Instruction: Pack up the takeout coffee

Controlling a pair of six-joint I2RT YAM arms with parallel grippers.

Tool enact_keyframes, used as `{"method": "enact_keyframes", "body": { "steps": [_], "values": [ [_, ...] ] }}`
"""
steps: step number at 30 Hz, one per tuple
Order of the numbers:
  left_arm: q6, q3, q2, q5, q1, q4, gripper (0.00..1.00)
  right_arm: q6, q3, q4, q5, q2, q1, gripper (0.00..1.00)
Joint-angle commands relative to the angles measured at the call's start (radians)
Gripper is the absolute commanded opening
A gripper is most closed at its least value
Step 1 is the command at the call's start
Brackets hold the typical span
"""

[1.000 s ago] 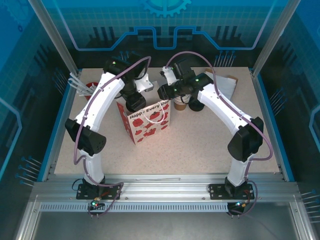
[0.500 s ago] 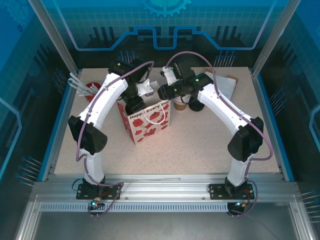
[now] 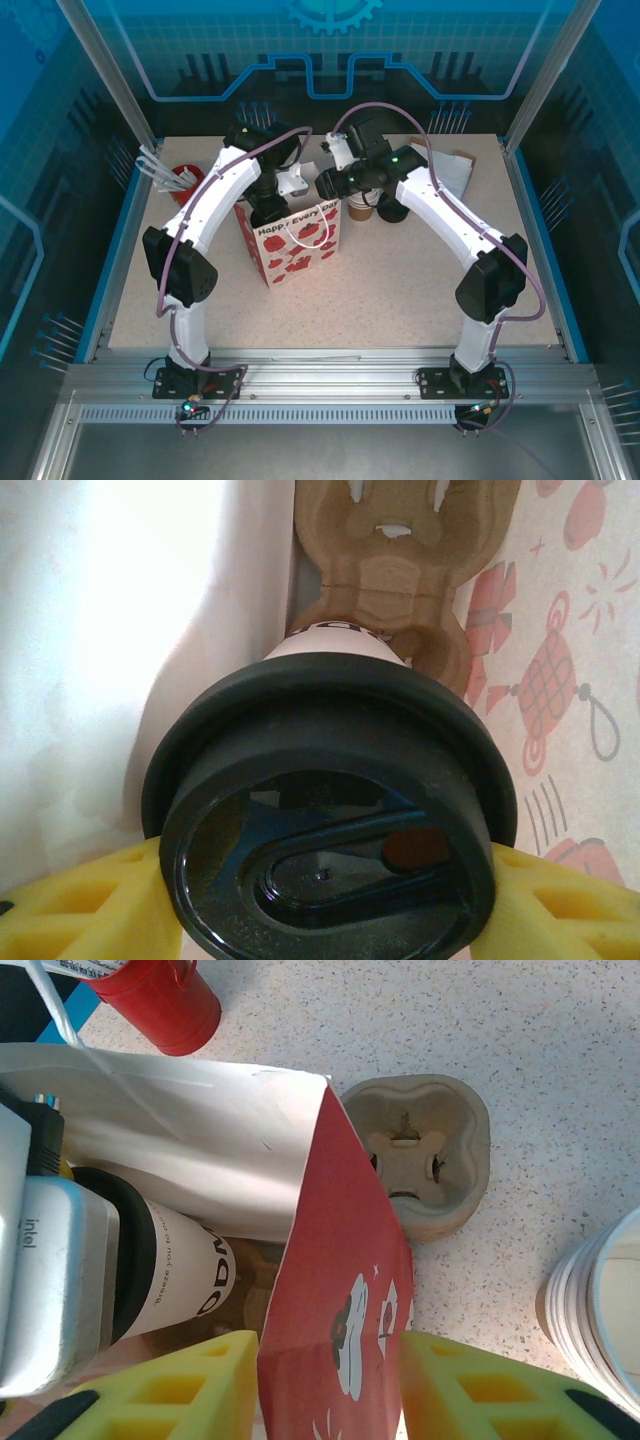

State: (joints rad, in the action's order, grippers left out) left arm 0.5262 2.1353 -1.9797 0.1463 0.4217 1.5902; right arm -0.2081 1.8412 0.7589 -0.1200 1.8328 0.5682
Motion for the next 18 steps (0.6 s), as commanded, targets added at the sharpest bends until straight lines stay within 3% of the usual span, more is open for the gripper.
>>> {"method": "enact_keyframes", "body": {
  "steps": [1,18],
  "values": [
    [0.023,-0.026,-0.010,0.013,-0.005,-0.005,0.49,0.003,-0.001,0.002,-0.035,-0.031,-0.013,0.45],
    [0.044,-0.139,0.026,-0.013,-0.019,-0.087,0.49,-0.018,-0.020,-0.019,-0.094,-0.064,-0.037,0.49]
  ]
}}
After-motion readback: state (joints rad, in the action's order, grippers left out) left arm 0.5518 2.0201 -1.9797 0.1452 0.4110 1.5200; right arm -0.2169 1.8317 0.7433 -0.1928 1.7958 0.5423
